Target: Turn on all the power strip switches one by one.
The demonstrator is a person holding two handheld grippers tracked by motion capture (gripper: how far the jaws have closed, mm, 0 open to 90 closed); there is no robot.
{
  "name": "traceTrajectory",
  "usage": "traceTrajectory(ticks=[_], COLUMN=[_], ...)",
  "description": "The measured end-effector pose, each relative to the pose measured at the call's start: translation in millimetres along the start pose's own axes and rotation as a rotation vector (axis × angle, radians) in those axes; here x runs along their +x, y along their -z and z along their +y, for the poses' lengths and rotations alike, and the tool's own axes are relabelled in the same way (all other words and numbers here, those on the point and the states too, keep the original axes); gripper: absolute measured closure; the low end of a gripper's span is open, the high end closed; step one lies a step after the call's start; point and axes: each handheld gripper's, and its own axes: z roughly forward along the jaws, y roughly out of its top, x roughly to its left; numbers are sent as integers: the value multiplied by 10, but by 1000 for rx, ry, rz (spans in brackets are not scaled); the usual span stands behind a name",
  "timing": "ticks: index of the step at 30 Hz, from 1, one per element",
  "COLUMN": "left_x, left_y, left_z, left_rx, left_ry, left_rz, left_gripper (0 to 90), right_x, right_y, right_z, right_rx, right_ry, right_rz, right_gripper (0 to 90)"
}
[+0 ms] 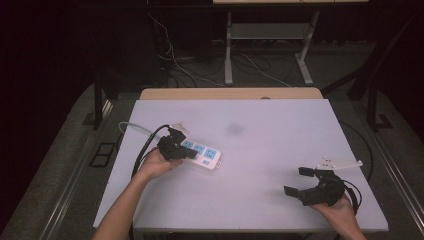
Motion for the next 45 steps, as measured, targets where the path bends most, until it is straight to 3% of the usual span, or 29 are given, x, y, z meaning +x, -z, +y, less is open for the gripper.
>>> traceTrajectory(ticks=[9,17,20,25,35,45], left_x=[21,7,16,-15,-33,-33], left_y=[-8,-5,-4,0,45,116], left_z=[-5,-11,-36,-61,-52,-47], left_rx=[0,-4,-23,-43,-81,-78], left_ry=[29,19,33,2,-7,-15], left_rz=[-10,-2,-10,9,-9,-6], left_gripper=[899,898,897,897,895,895], right_x=[2,3,-1,-1,-1,-3], right_y=[5,3,6,2,0,3], right_z=[0,0,0,0,-2,-2], right_rx=[-5,-4,-4,-2,-1,-1], right_ry=[2,3,0,1,5,4], right_rz=[-1,0,0,1,1,1], right_gripper=[6,6,6,6,6,6])
